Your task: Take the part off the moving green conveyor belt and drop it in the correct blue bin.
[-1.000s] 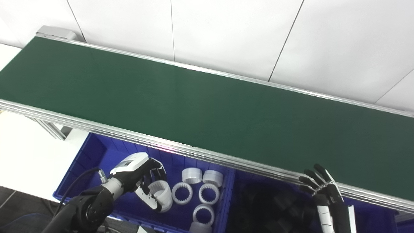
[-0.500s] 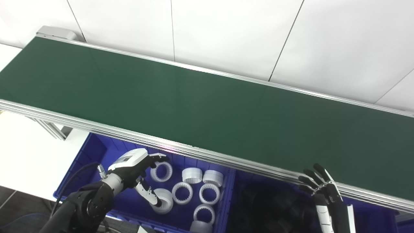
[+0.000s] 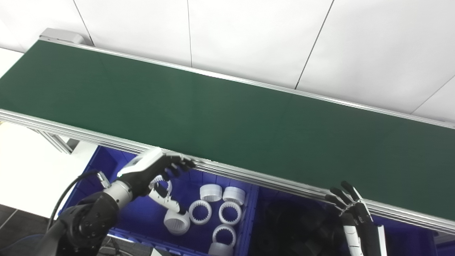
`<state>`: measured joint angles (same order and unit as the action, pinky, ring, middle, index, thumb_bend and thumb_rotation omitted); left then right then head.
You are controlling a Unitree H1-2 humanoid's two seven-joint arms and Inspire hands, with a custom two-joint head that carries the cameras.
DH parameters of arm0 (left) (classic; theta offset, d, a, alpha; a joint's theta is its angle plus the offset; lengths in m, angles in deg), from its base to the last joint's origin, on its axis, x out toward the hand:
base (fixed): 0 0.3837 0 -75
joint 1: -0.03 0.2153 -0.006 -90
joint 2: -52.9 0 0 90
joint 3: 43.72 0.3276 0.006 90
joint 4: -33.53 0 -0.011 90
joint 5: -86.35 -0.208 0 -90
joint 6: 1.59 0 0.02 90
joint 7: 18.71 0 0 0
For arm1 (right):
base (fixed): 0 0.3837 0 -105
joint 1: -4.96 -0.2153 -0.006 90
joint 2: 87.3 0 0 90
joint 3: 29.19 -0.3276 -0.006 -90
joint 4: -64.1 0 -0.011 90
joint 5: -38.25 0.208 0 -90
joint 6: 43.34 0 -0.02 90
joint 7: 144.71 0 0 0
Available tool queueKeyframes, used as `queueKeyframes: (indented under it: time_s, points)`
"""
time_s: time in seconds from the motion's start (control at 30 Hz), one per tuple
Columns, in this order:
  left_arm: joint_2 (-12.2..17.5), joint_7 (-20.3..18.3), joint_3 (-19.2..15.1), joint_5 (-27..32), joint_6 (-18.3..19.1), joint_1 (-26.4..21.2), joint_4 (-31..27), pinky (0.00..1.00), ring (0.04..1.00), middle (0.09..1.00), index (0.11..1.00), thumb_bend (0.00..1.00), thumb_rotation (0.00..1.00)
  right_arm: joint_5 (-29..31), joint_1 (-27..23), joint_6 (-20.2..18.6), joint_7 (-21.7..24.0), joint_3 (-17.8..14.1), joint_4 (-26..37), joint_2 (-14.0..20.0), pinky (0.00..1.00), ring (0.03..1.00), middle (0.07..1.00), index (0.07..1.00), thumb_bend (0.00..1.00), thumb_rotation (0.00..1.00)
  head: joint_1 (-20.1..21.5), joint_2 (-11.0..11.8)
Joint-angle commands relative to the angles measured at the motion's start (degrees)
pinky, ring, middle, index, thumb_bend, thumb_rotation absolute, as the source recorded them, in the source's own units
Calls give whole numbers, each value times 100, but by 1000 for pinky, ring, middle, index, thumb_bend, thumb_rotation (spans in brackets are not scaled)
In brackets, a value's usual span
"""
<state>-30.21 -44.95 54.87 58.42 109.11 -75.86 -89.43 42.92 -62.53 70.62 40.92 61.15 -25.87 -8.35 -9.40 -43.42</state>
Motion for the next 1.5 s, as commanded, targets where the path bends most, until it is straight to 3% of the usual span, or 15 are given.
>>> queueKeyframes:
  time_s: [0.0, 0.23, 0.37, 0.5, 0.53, 0.63, 0.67, 0.73, 0.87, 0.93, 1.23, 1.47]
  points:
    - [-119, 141, -152, 615, -301, -59, -389, 506, 600, 677, 692, 731, 0, -26, -51, 286, 10, -27, 32, -43, 637, 723, 776, 854, 676, 753, 14, 48]
    - [-252, 13, -343, 2105, -139, -275, -645, 487, 587, 668, 676, 689, 0, -104, -156, 292, 21, -21, -114, -127, 640, 720, 772, 851, 670, 750, 101, 238]
    - [-486, 217, -443, 2650, -616, -250, -254, 453, 558, 655, 666, 672, 61, -129, -198, 294, 31, -20, -179, -190, 637, 720, 772, 848, 663, 747, 216, 357]
    - [-825, 500, -438, 2824, -1125, -169, 168, 528, 612, 673, 674, 682, 148, -166, -213, 295, 47, -5, -233, -244, 639, 719, 772, 850, 673, 742, 333, 466]
    - [-891, 545, -430, 2865, -1213, -153, 256, 581, 669, 713, 701, 702, 244, -181, -213, 295, 44, -3, -242, -258, 639, 717, 770, 850, 670, 736, 342, 473]
    - [-1137, 651, -334, 2955, -1530, -122, 607, 642, 729, 763, 745, 717, 370, -260, -203, 294, 16, 12, -266, -297, 639, 715, 768, 851, 666, 731, 424, 552]
    - [-1210, 688, -296, 2955, -1600, -114, 698, 659, 750, 788, 775, 750, 472, -269, -197, 293, 18, 15, -271, -307, 641, 719, 771, 853, 662, 725, 431, 559]
    - [-1376, 704, -232, 3120, -1758, -103, 941, 681, 774, 813, 810, 748, 539, -314, -180, 293, 6, 29, -272, -325, 644, 722, 774, 856, 661, 722, 484, 599]
    - [-1637, 802, -157, 3132, -2417, -84, 1572, 685, 769, 821, 832, 780, 709, -407, -130, 293, -48, 76, -228, -366, 645, 725, 775, 856, 660, 722, 628, 636]
    - [-1753, 838, -149, 3236, -2496, -61, 1771, 705, 774, 825, 829, 783, 756, -483, -92, 293, -108, 101, -189, -389, 641, 722, 774, 856, 664, 729, 712, 647]
    - [-1830, 768, -217, 3839, -2829, 35, 2490, 721, 771, 809, 790, 818, 795, -661, 14, 292, -326, 284, -47, -391, 634, 716, 763, 844, 658, 723, 989, 688]
    - [-1856, 774, -391, 4240, -2806, 211, 2676, 698, 753, 788, 785, 742, 810, -713, -4, 295, -416, 407, -49, -323, 638, 723, 770, 846, 674, 728, 1064, 735]
